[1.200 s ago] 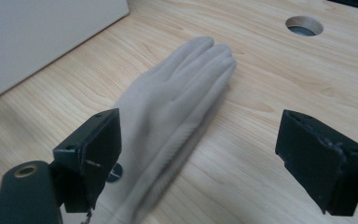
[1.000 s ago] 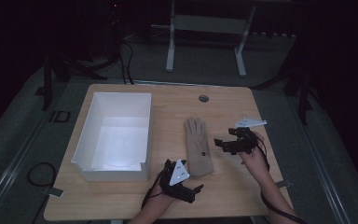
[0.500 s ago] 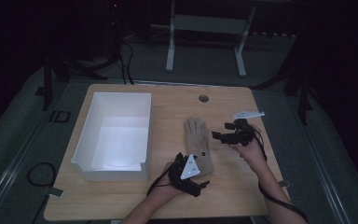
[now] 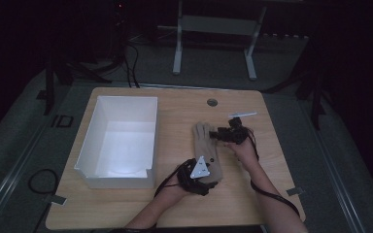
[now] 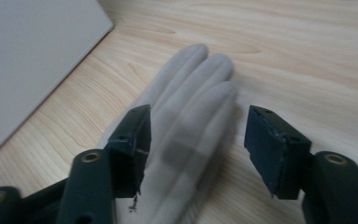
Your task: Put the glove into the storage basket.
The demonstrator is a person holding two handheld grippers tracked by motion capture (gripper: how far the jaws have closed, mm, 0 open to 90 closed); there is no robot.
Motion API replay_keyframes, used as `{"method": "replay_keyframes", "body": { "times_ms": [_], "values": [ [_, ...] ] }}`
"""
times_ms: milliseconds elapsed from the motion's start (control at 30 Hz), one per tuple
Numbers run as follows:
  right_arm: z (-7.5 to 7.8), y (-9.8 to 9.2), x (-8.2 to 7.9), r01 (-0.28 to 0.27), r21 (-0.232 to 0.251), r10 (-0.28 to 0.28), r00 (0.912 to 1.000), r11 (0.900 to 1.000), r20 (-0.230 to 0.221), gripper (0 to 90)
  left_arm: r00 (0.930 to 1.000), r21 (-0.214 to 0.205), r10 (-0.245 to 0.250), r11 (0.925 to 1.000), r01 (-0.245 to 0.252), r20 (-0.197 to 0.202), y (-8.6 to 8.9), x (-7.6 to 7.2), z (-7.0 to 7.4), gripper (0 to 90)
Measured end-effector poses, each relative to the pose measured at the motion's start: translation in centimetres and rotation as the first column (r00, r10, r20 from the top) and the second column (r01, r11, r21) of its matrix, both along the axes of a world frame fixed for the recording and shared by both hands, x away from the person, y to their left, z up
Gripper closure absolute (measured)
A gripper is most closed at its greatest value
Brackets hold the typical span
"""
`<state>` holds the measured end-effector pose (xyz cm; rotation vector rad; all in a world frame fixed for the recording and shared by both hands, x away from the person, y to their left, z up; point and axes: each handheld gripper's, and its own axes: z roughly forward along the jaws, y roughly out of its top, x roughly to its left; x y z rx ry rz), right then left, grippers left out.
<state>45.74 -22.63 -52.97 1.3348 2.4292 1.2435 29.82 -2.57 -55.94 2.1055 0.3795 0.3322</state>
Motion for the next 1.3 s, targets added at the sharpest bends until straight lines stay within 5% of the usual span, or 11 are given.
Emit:
{"method": "replay_keyframes", "body": {
  "times_ms": [367, 533, 800, 1067, 1200, 1300],
  "values": [
    [-2.5, 2.0, 1.0, -0.024, -0.053, 0.019, 0.9960, 0.9983, -0.088, 34.8, 0.9992, 0.020, 0.008, 0.9998, -0.007, -0.040, 0.8, -0.4, -0.7, 32.2],
    [-2.8, 2.0, 1.1, -0.072, 0.004, 0.071, 0.9907, 0.9974, -0.116, 55.9, 0.9992, 0.055, -0.007, 0.9985, 0.009, -0.040, 0.7, -0.5, -1.2, 33.4],
    [-2.1, 2.9, 0.2, -0.079, -0.084, 0.075, 0.9961, 0.9934, -0.048, 66.2, 0.9990, 0.136, -0.025, 0.9903, 0.029, -0.036, 0.0, 0.0, -1.6, 42.2],
    [-1.9, 3.4, -0.4, -0.068, -0.129, 0.069, 0.9976, 0.9893, 0.002, 67.9, 0.9999, 0.126, 0.005, 0.9920, -0.003, -0.017, -0.2, 0.1, -1.8, 49.4],
    [-1.8, 3.6, -0.6, -0.066, -0.145, 0.070, 0.9974, 0.9873, 0.018, 69.5, 0.9983, 0.158, 0.056, 0.9857, -0.058, 0.017, -0.4, 0.4, -1.6, 73.4],
    [-1.6, 3.6, -0.6, -0.066, -0.139, 0.068, 0.9976, 0.9881, 0.010, 71.2, 0.9975, 0.167, 0.057, 0.9848, -0.049, -0.042, -0.4, 1.0, -1.0, 79.8]
  ]
}}
